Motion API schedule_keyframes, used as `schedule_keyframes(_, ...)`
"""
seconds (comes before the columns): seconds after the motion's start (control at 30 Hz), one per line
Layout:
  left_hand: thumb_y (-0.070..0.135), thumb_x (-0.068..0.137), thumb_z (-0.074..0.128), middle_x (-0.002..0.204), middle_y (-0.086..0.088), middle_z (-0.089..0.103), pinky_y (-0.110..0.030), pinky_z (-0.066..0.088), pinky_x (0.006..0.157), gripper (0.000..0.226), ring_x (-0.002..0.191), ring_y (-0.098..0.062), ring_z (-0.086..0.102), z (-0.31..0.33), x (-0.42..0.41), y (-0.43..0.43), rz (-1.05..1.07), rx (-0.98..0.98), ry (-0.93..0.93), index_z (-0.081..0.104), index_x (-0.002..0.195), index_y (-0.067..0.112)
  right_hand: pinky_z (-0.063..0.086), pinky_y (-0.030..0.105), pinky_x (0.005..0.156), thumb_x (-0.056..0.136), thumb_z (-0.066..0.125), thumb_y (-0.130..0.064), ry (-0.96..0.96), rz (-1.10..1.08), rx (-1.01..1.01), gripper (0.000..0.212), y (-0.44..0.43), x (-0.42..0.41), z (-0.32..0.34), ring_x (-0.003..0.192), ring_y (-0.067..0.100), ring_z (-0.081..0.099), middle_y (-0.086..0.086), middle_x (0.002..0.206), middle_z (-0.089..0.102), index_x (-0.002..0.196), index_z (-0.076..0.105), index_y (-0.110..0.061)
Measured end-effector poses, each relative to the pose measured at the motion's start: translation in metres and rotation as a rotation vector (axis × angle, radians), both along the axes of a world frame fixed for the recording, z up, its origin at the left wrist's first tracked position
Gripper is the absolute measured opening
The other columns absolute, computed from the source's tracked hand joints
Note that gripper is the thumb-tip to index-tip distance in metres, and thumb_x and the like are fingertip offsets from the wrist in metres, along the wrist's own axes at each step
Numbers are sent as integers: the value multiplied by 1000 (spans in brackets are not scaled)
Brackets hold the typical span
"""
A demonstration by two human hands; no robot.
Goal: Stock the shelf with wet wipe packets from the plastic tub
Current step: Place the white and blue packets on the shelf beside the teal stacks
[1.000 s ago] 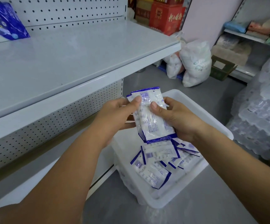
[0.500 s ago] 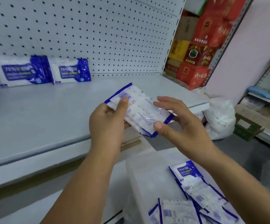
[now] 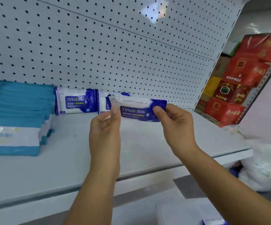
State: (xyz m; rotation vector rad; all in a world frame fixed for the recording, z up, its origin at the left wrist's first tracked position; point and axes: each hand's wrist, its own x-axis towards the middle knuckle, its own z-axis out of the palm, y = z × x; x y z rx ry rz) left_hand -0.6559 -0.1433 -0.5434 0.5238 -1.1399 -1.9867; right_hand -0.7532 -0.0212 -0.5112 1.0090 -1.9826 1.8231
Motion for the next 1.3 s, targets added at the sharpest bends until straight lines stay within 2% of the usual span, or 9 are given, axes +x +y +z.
schedule_keyframes(0.07,66,77,68,130,14,57,-22,44,87,61,121,-5,56,-4,-1,-15,46,-53,-70,52,126,33,57,44,92,97,63,-19,-161,26,-9,16,-17,-6,5,86,19,71,5,90,78,92,76,-12)
schedule_keyframes(0.13,58,82,70,134,13,56,-23,45,86,60,120,-6,57,-6,-1,-29,44,-56,-59,50,133,33,55,51,95,99,61,-23,-281,90,40,22,-31,-9,6,91,28,73,9,95,78,101,75,-7)
schedule_keyframes(0.23,48,87,69,118,3,72,-34,59,85,47,105,-13,71,-7,0,-47,4,-18,35,61,124,21,59,43,91,100,60,-25,-384,184,100,25,-48,-10,6,91,27,74,11,99,78,105,74,-5)
schedule_keyframes(0.37,27,93,70,104,-3,77,-32,62,75,28,94,-20,76,-9,4,-62,1,11,84,65,117,13,61,33,82,95,66,-30,-474,229,143,29,-68,-19,5,87,23,74,11,98,78,103,74,-2)
schedule_keyframes(0.57,5,86,77,106,-10,76,-31,62,70,35,94,-25,76,-19,-3,-64,6,35,39,65,119,10,62,27,72,84,79,-29,-487,213,226,26,-92,-39,11,73,16,72,11,87,77,82,68,-6)
schedule_keyframes(0.83,8,87,77,106,-10,74,-25,60,61,30,92,-29,75,-24,-13,-69,123,24,-16,67,115,9,61,29,74,83,76,-43,-653,230,228,34,-118,-60,1,87,18,75,7,94,78,82,71,-10)
schedule_keyframes(0.9,6,86,77,105,-10,75,-24,60,60,29,91,-29,76,-23,-14,-71,116,23,-17,68,113,7,61,32,77,84,75,-43,-684,255,215,39,-121,-64,-4,94,21,75,8,96,78,93,72,-5)
schedule_keyframes(1.1,3,85,77,103,-9,75,-27,61,61,27,90,-27,76,-23,-15,-77,94,-16,-73,69,111,8,60,38,87,86,72,-41,-831,374,214,48,-116,-73,-16,103,23,73,9,107,77,115,69,-3)
schedule_keyframes(1.3,7,88,76,99,-9,76,-23,59,60,21,85,-23,77,-21,-11,-80,53,-23,-67,69,108,7,62,35,78,85,69,-25,-845,561,124,40,-100,-79,-32,99,25,73,14,116,73,118,67,-3)
